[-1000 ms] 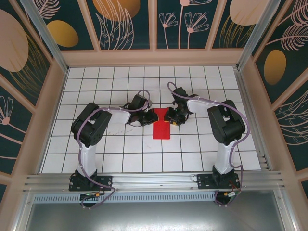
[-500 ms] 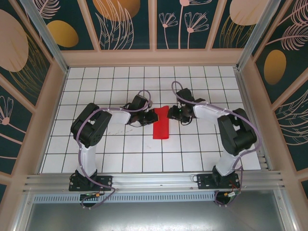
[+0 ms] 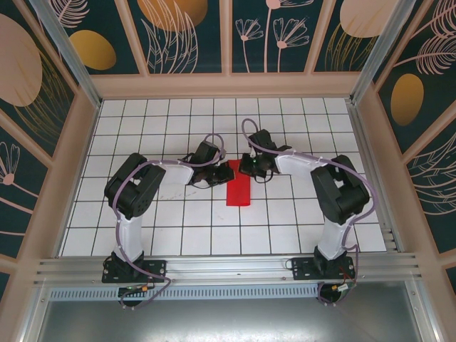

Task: Fold a paper plane with a square sheet of paper (pick it up from the middle)
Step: Hold the square sheet of paper at the center of the table, then fold the square sheet of paper in half at the center of the table.

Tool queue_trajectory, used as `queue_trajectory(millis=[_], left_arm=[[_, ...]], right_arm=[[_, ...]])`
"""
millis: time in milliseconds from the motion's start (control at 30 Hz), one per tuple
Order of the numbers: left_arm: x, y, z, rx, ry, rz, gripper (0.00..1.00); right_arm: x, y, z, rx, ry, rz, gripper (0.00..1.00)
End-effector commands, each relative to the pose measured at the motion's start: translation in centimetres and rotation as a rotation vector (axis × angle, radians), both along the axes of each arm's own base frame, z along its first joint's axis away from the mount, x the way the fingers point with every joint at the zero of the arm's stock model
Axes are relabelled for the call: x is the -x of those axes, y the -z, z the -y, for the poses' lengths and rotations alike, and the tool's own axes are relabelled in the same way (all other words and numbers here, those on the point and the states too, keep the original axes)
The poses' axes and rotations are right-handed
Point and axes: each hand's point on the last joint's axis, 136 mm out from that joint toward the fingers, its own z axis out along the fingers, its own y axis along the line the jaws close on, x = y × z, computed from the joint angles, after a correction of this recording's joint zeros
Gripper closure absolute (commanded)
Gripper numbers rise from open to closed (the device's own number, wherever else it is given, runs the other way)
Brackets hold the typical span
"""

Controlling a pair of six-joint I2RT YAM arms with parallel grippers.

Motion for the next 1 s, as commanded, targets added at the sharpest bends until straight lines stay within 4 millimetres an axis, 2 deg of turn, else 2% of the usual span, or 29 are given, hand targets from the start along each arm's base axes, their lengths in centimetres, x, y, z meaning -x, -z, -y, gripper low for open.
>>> queue_trajectory(millis=[0,200,267,300,500,733,833,900,967], left_arm=[[4.1,8.4,-6.0,-0.301,-0.054,-0.180,1.00],[4.4,9.0,-6.2,-0.312,-0.056,-0.196,1.00],[5.4,9.9,-7.1,-0.341,-0.068,-0.223,1.00],[5.4,10.1,-7.5,-0.360,-0.081,-0.222,1.00],[6.3,11.4,-8.8,-0.413,-0.099,-0.256,1.00],[7.8,12.5,-10.1,-0.456,-0.117,-0.296,1.00],[8.1,12.6,-10.2,-0.452,-0.113,-0.303,1.00],[8.0,12.5,-10.1,-0.450,-0.112,-0.300,1.00],[7.8,12.4,-9.9,-0.447,-0.108,-0.295,1.00]], right_arm=[[-0.4,-0.1,-0.8,-0.039,0.003,-0.012,1.00],[1.0,1.9,-0.8,-0.038,-0.061,-0.059,1.00],[1.3,2.4,-0.8,-0.025,-0.090,-0.069,1.00],[0.8,2.8,0.3,-0.017,-0.072,-0.078,1.00],[1.6,4.7,3.2,0.035,-0.066,-0.105,1.00],[2.1,5.2,7.7,0.044,-0.023,-0.100,1.00],[1.7,4.1,9.0,0.014,0.005,-0.065,1.00],[0.9,2.3,8.9,-0.014,0.010,-0.011,1.00],[-0.1,-0.1,7.8,-0.070,0.004,0.052,1.00]])
